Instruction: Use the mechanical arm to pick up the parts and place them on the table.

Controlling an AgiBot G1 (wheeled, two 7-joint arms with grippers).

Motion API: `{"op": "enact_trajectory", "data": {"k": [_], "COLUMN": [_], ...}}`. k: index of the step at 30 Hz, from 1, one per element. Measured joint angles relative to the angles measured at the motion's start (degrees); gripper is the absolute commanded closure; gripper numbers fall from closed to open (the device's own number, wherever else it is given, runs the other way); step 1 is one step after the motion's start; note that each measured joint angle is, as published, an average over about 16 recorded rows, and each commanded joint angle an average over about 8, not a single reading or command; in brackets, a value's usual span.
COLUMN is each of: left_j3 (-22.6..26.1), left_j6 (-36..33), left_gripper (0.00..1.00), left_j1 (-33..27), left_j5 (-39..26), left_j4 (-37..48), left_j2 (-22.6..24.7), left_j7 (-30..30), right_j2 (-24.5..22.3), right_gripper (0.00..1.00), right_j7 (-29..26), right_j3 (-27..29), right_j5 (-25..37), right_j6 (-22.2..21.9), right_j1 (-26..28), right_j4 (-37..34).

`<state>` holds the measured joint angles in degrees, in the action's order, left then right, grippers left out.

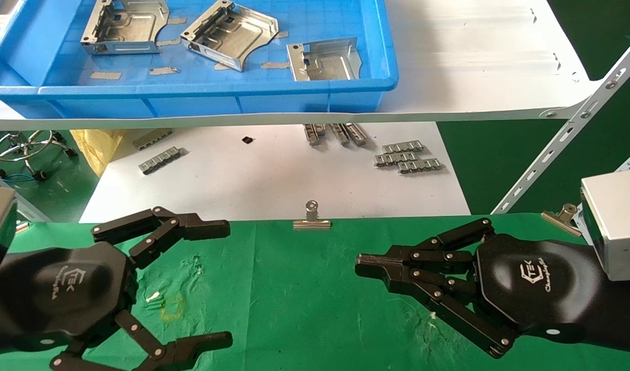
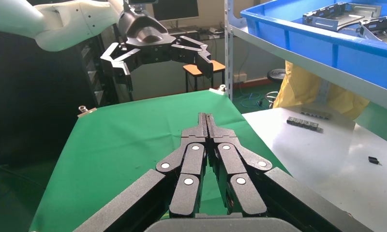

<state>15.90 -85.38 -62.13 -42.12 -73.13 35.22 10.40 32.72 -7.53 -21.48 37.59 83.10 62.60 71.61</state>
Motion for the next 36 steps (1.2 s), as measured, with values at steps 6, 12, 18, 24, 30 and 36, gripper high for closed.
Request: {"op": "enact_trajectory", "data": {"k": [6, 12, 18, 24, 30, 36], "left_j3": [-0.3, 0.5, 3.2, 6.7, 9.6, 12.5], "left_j6": [1.3, 2.8, 5.4, 10.4, 16.9, 22.0], "left_gripper": [0.0, 0.0, 0.0, 0.0, 0.0, 0.4], "left_j1": [-3.2, -11.8, -24.7, -37.4, -46.5, -52.5], "left_j5": [-1.0, -4.6, -11.0, -18.5, -24.6, -29.5], "left_j4": [2.4, 9.6, 22.9, 38.7, 52.8, 62.7], "left_j2": [1.5, 5.7, 12.4, 19.6, 25.6, 30.0], "left_j7": [-1.4, -3.9, -6.6, -8.9, -10.1, -9.5], "right_j2": [0.0, 0.0, 0.0, 0.0, 0.0, 0.0], "right_gripper": [1.0, 1.0, 1.0, 1.0, 1.0, 1.0], "right_j7": [0.0, 0.0, 0.0, 0.0, 0.0, 0.0], "right_j3": [0.0, 0.0, 0.0, 0.0, 0.0, 0.0], "right_j5": [0.0, 0.0, 0.0, 0.0, 0.0, 0.0], "right_j6": [0.0, 0.0, 0.0, 0.0, 0.0, 0.0], "right_j1": [0.0, 0.0, 0.0, 0.0, 0.0, 0.0], "right_j4": [0.0, 0.0, 0.0, 0.0, 0.0, 0.0]}}
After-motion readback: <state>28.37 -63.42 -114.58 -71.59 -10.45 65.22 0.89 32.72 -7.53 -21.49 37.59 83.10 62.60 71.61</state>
